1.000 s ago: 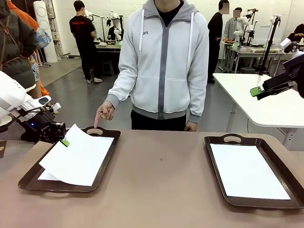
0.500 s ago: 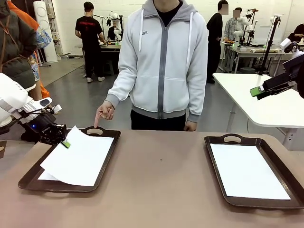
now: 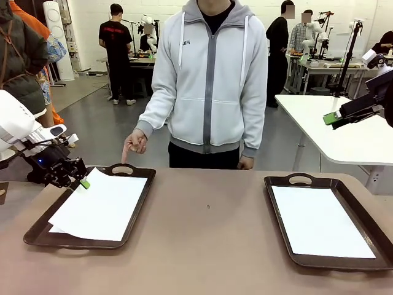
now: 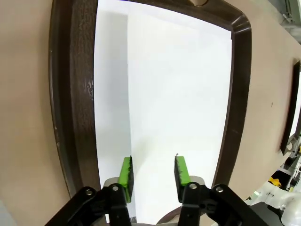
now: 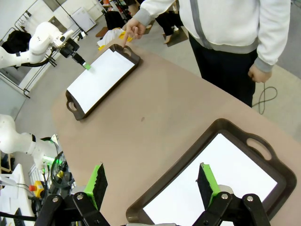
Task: Sort the A4 documents.
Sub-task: Place the A4 Paper in the designated Handle tray.
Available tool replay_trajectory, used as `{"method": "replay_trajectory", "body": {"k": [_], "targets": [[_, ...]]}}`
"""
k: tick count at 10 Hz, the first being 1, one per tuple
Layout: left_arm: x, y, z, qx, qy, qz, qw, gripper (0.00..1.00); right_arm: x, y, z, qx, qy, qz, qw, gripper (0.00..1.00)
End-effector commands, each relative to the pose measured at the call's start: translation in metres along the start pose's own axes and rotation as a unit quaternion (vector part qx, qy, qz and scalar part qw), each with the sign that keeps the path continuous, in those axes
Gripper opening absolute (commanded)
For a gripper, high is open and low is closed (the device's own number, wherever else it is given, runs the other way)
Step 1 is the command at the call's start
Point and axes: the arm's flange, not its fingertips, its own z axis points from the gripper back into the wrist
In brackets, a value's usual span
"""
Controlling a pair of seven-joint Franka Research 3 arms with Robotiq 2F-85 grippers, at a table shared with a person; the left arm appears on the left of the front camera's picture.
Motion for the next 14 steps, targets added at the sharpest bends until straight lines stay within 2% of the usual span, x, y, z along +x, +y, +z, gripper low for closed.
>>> {"method": "replay_trajectory", "body": {"k": [1,2,3,4,6,7,8,9,14], "targets": [[0.0002,-0.0038,0.0058,0.016,0.005,0.007,1.0,0.62,-0.0001,0.0,-0.0003,0.001,0.0,0.001,1.0,1.0],[0.0008,-0.0039,0.0047,0.016,0.005,0.007,1.0,1.0,-0.0001,0.0,-0.0003,0.001,0.0,0.001,1.0,1.0],[0.0008,-0.0041,0.0041,0.017,0.005,0.007,1.0,0.82,-0.0001,0.0,-0.0003,0.001,0.0,0.001,1.0,1.0],[0.0006,-0.0045,0.0036,0.02,0.002,0.008,1.0,1.0,-0.0001,0.0,-0.0003,0.001,0.0,0.001,1.0,1.0],[0.0003,-0.0058,0.0023,0.006,0.001,0.028,1.0,1.0,-0.0001,0.0,-0.0003,0.001,0.0,0.001,1.0,1.0],[-0.0001,-0.006,0.0009,-0.018,0.003,0.058,0.998,0.98,-0.0001,0.0,-0.0003,0.001,0.0,0.001,1.0,1.0],[-0.003,-0.009,-0.0012,-0.035,0.005,0.06,0.998,0.98,-0.0001,0.0,-0.0003,0.001,0.0,0.001,1.0,1.0],[-0.0004,-0.0028,-0.0001,0.0,0.003,0.021,1.0,0.98,-0.0001,0.0,-0.0003,0.001,0.0,0.001,1.0,1.0],[-0.0004,-0.0028,-0.0001,0.0,0.003,0.021,1.0,0.98,-0.0001,0.0,-0.0003,0.001,0.0,0.001,1.0,1.0]]}}
